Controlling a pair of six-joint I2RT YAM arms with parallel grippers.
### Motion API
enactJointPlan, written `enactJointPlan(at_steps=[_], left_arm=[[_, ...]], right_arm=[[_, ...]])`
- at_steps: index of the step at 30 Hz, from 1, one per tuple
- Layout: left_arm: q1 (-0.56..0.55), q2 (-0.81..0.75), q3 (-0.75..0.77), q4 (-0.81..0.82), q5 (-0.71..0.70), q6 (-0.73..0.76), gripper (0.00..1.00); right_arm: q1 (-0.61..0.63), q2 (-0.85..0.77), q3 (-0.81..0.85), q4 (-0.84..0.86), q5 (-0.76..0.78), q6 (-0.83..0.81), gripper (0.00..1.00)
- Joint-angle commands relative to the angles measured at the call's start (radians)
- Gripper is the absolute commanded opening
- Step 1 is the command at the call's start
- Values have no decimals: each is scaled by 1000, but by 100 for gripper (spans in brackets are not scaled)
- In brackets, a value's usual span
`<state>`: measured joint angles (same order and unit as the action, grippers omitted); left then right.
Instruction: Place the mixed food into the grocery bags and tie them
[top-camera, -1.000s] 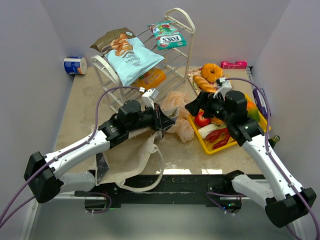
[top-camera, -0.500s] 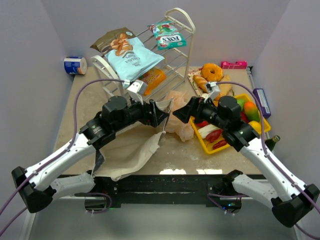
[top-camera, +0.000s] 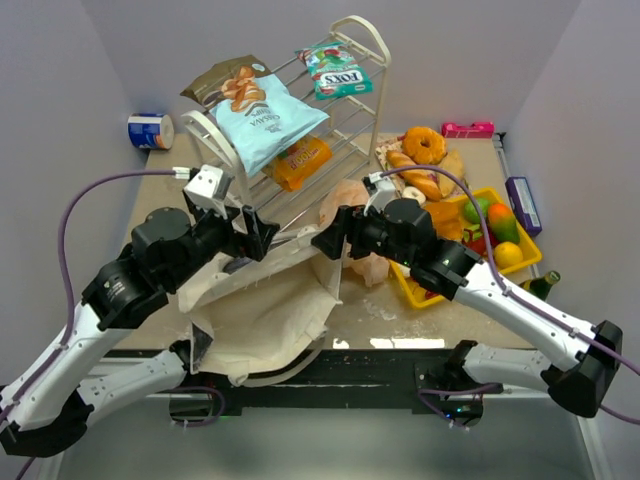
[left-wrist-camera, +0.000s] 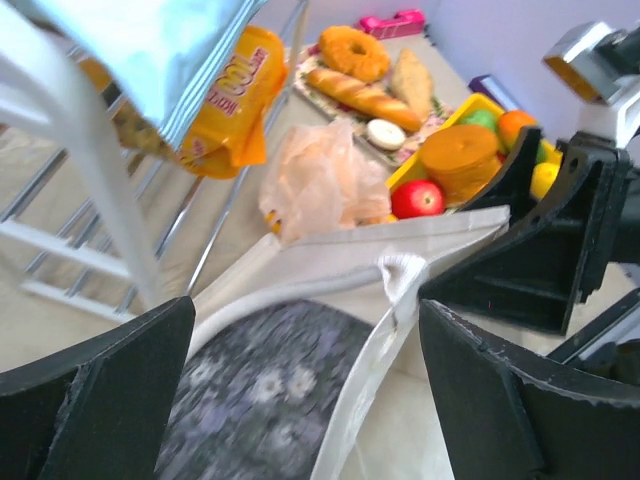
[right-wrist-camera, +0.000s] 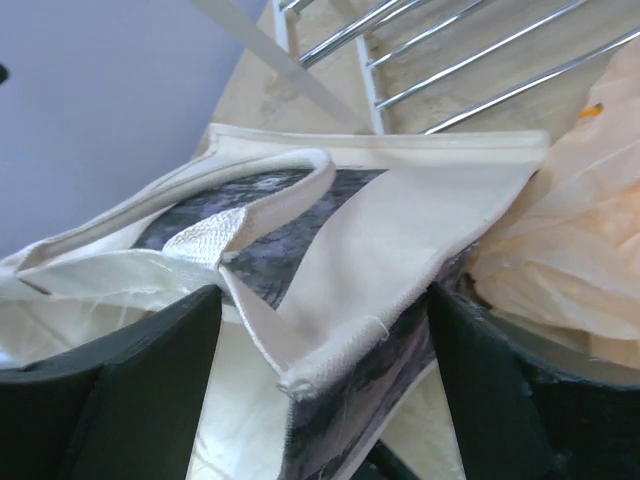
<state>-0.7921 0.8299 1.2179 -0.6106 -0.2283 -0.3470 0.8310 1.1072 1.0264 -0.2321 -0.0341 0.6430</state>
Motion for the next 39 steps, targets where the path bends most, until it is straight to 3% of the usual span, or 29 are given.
enactJointPlan(at_steps=[1, 3, 6, 12, 15, 18, 19, 21, 22, 23, 27, 32, 35, 39], left_arm=[[5, -2, 26, -172, 39, 109, 100], [4, -14, 6, -176, 122, 131, 100], [5, 0, -18, -179, 190, 151, 100], [4, 100, -46, -224, 130, 184, 100], [5, 120, -63, -203, 185, 206, 95], [4, 133, -69, -198, 186, 214, 51], [4, 136, -67, -201, 126, 195, 22], [5, 135, -67, -201, 68, 174, 3], [7, 132, -67, -195, 37, 154, 0], [13, 126, -66, -175, 29, 143, 0], [57, 110, -64, -103, 49, 95, 0], [162, 118, -80, 6, 184, 59, 0], [177, 133, -74, 37, 201, 46, 0], [185, 140, -77, 74, 204, 29, 0]], right_arm=[[17, 31, 41, -32, 120, -22, 65], [19, 43, 49, -36, 144, -35, 47], [17, 74, 86, -52, 171, -63, 37], [17, 140, 196, -81, 220, -132, 36], [17, 184, 239, -95, 232, -163, 35], [16, 223, 294, -140, 247, -189, 35], [17, 226, 305, -156, 249, -195, 36], [17, 204, 319, -191, 247, -197, 46], [17, 189, 320, -206, 249, -197, 52], [17, 156, 317, -223, 240, -194, 63], [17, 25, 242, -291, 198, -141, 87], [17, -141, 73, -271, 64, -17, 91], [23, -208, -46, -182, -76, 79, 90], [92, -233, -143, -28, -121, 185, 88]])
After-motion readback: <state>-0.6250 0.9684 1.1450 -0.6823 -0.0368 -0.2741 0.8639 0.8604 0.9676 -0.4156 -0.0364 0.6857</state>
